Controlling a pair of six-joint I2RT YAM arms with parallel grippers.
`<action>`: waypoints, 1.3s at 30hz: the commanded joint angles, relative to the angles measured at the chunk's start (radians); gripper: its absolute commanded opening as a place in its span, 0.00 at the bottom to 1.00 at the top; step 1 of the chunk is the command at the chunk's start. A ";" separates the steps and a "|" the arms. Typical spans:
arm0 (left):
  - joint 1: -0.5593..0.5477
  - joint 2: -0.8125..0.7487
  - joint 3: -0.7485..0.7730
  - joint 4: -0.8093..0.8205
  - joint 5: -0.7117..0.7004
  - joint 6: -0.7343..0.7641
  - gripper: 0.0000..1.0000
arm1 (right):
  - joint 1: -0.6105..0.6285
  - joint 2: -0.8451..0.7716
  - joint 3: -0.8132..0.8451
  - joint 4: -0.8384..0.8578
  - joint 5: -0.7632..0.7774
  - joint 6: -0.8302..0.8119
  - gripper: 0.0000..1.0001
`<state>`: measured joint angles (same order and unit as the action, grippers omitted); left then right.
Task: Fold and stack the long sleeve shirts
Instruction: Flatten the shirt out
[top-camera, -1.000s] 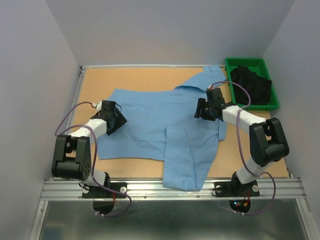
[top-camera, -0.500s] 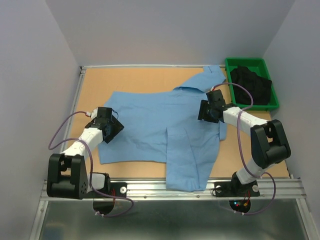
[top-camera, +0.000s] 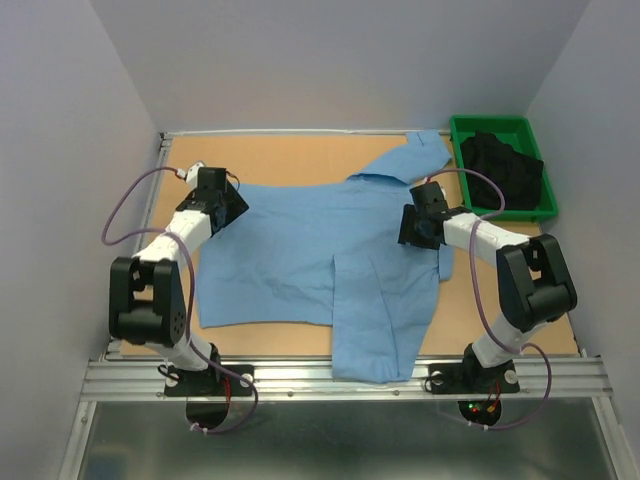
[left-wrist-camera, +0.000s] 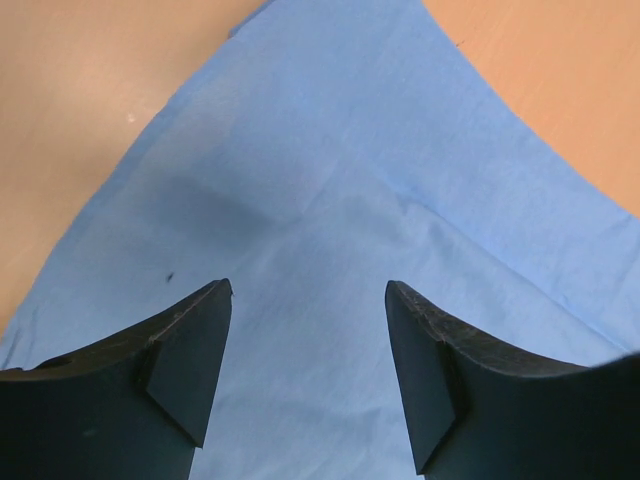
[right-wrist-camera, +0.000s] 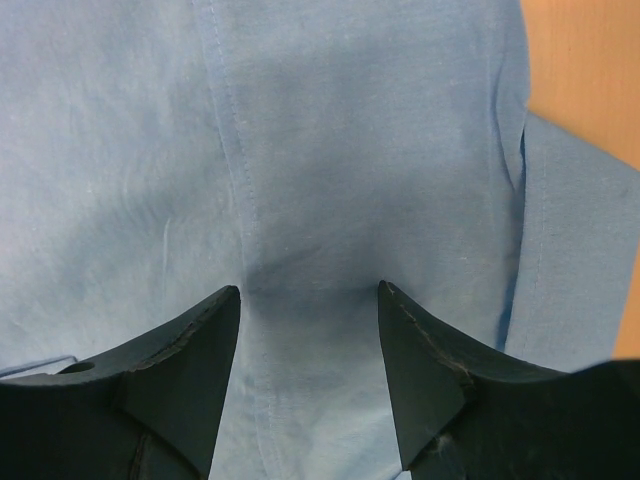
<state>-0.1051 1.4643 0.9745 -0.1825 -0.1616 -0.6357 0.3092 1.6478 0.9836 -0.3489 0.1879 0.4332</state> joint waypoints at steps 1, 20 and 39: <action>-0.007 0.165 0.111 0.046 -0.010 0.051 0.70 | -0.001 0.018 0.049 -0.009 0.027 -0.008 0.62; 0.157 0.419 0.217 -0.012 -0.052 0.022 0.63 | -0.005 0.067 0.027 -0.018 0.108 0.010 0.62; -0.076 0.335 0.329 -0.018 -0.039 0.070 0.80 | -0.005 0.006 0.063 -0.041 0.058 0.019 0.62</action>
<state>-0.1513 1.7733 1.2453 -0.1959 -0.1886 -0.5953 0.3088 1.6775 0.9867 -0.3691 0.2466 0.4412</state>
